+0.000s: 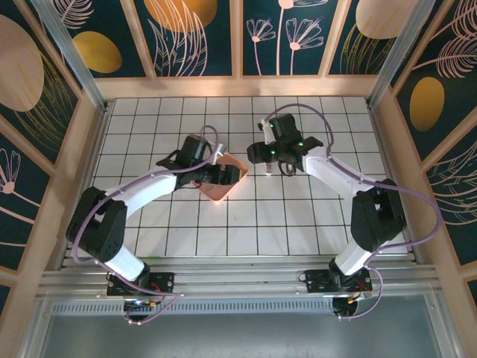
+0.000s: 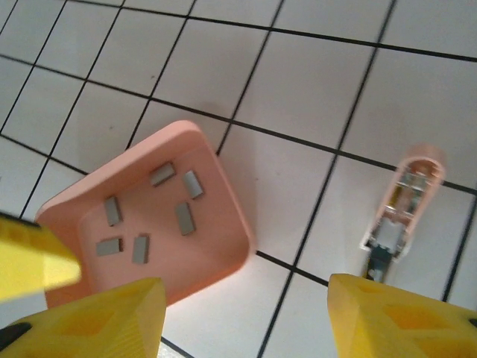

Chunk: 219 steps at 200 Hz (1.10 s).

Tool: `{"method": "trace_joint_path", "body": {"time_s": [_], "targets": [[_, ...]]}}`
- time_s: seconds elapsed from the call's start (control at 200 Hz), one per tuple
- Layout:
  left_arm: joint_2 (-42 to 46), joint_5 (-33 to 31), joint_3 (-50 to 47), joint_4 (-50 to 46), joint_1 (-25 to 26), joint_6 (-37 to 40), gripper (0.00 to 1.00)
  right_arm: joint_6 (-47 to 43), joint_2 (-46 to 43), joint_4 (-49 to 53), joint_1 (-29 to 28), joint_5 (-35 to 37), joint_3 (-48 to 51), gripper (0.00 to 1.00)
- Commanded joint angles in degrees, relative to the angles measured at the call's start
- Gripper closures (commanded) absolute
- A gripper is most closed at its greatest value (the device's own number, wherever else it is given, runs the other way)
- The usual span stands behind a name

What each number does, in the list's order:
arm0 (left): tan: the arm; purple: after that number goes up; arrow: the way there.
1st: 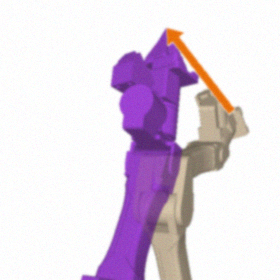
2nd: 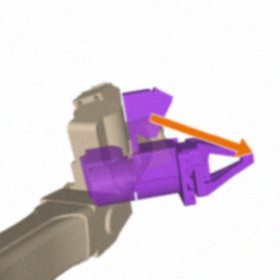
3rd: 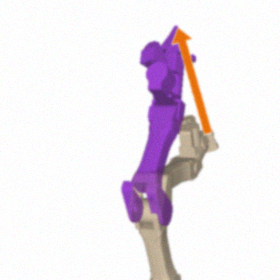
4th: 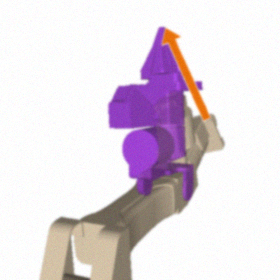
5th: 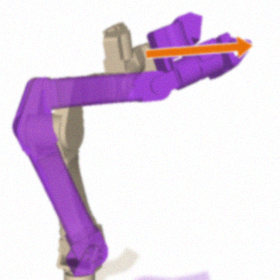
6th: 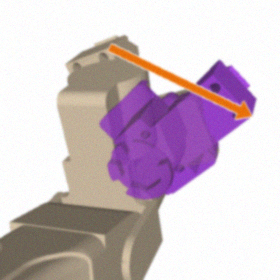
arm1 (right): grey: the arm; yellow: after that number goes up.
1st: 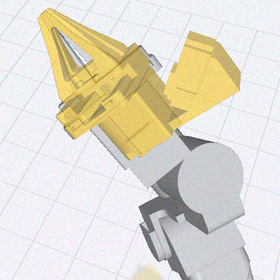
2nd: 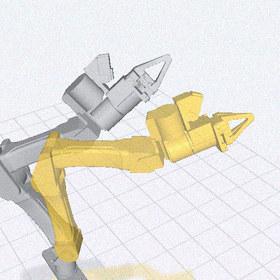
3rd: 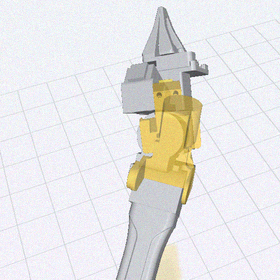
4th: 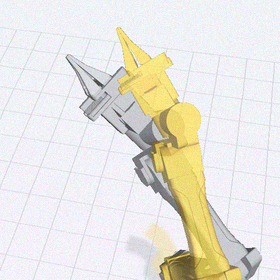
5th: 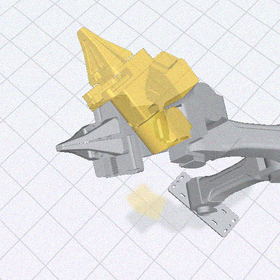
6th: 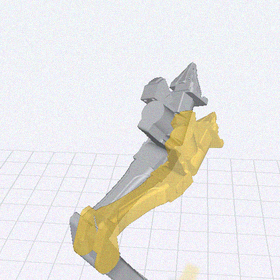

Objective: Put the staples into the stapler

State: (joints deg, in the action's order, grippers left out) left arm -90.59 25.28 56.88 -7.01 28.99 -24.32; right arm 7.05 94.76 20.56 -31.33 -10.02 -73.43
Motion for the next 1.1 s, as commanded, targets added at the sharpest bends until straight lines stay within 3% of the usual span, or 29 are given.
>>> {"method": "trace_joint_path", "body": {"time_s": [0.0,0.22,0.39,0.711,1.091], "targets": [[3.55,-3.5,-4.48,4.56,-5.47,-2.84,0.15,-5.54,4.0,5.01,-2.54,-1.4,-4.79,0.42],[5.42,-3.27,-9.33,8.89,-15.15,-5.13,0.13,-7.69,13.71,8.92,-6.88,-1.12,-14.09,0.45],[5.0,-1.68,-13.3,15.0,-19.15,-9.39,0.13,-7.82,22.52,13.78,-8.78,-2.38,-21.73,0.53],[4.61,-1.03,-16.28,17.75,-21.08,-10.59,0.13,-8.19,33.05,18.59,-10.3,0.36,-31.42,0.53],[3.4,-0.49,-15.86,17.2,-21.17,-9.68,0.13,-9.33,37.5,21.2,-11.82,7.2,-34.22,0.6]]}}
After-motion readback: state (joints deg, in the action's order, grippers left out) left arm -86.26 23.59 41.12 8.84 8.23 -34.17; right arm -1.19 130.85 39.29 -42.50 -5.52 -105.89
